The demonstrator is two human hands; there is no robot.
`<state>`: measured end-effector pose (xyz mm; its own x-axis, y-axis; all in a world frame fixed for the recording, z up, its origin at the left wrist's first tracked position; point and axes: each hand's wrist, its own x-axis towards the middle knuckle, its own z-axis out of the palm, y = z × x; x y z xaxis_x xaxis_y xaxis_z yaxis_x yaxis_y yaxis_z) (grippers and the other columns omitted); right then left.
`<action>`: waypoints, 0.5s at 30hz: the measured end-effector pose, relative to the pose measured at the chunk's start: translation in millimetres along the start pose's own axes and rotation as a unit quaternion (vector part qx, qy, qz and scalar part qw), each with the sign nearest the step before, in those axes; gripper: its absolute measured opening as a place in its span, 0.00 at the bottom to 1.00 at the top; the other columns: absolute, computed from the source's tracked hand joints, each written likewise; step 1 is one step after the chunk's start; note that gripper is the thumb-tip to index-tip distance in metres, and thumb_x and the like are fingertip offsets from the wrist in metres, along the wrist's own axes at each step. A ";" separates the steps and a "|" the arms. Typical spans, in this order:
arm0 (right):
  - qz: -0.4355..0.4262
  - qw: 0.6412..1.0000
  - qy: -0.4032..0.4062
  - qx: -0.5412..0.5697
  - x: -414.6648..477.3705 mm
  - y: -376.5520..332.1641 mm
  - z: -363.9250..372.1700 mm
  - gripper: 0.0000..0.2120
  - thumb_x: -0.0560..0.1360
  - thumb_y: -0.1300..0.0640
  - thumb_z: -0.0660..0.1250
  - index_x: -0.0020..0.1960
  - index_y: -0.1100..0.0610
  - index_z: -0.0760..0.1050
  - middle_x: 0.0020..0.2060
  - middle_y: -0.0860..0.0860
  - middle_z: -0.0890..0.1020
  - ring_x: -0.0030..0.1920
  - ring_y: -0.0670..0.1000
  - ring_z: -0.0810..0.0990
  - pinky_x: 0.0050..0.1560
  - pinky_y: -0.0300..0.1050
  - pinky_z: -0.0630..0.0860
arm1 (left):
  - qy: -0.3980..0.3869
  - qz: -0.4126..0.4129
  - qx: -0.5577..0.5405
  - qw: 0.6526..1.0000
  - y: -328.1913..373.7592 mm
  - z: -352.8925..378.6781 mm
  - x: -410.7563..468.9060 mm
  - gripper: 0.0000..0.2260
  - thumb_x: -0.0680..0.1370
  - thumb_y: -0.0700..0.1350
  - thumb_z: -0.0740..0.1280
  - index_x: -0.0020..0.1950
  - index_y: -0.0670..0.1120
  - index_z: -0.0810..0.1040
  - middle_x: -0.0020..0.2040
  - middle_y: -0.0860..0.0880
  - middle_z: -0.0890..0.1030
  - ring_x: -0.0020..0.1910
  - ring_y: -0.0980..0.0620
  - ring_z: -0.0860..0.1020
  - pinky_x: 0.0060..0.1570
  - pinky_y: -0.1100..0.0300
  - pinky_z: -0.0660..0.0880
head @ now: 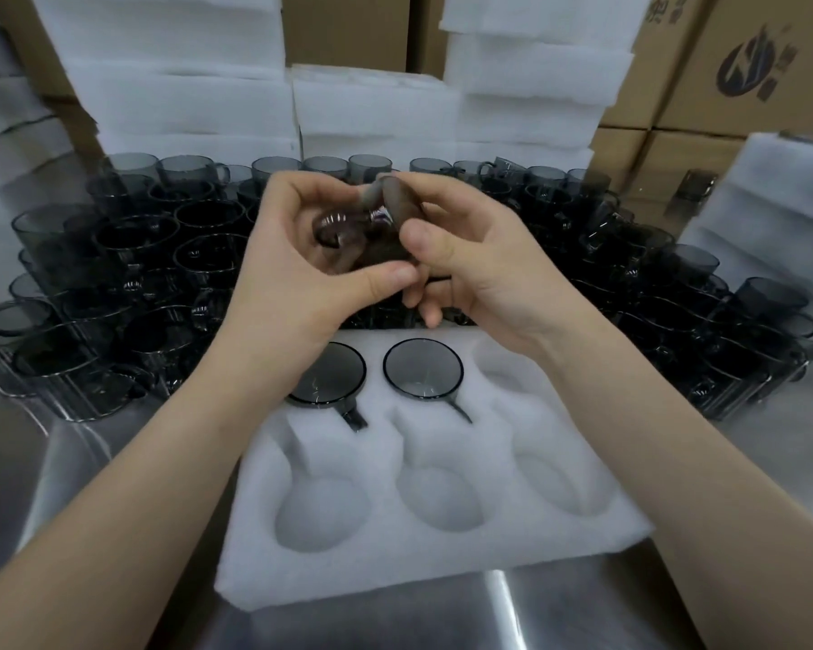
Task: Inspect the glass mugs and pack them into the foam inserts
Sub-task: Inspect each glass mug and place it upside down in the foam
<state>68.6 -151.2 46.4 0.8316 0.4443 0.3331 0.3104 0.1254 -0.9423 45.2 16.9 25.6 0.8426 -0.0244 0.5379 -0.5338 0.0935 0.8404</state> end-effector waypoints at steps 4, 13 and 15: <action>-0.023 0.995 0.057 -0.074 -1.3 0.7 0.3 0.16 0.65 0.54 0.78 0.50 0.49 0.77 0.42 0.47 0.82 0.28 0.52 0.77 0.23 0.40 0.72 | -0.040 0.030 0.171 0.984 3.9 5.8 -1.8 0.33 0.63 0.36 0.80 0.64 0.49 0.73 0.56 0.57 0.80 0.57 0.63 0.78 0.58 0.66 0.74; -0.047 0.988 0.133 -0.057 0.4 2.3 6.3 0.07 0.79 0.55 0.65 0.44 0.55 0.75 0.30 0.51 0.79 0.20 0.49 0.71 0.17 0.37 0.64 | -0.040 0.032 0.216 0.975 8.6 8.1 -3.7 0.34 0.66 0.38 0.79 0.71 0.50 0.73 0.62 0.57 0.79 0.63 0.64 0.75 0.65 0.64 0.70; -0.022 0.995 0.100 0.006 1.4 2.0 3.3 0.07 0.82 0.58 0.61 0.52 0.57 0.78 0.33 0.54 0.79 0.21 0.49 0.72 0.19 0.37 0.65 | -0.021 0.032 0.201 0.979 8.5 7.3 -3.0 0.33 0.67 0.38 0.79 0.70 0.50 0.73 0.59 0.60 0.79 0.60 0.68 0.75 0.60 0.73 0.69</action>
<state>68.8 -147.3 44.8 0.8929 0.2533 0.3722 0.3431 0.1523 -0.9269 37.7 10.4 31.6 0.8069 -0.0725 0.5862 -0.5778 -0.3029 0.7579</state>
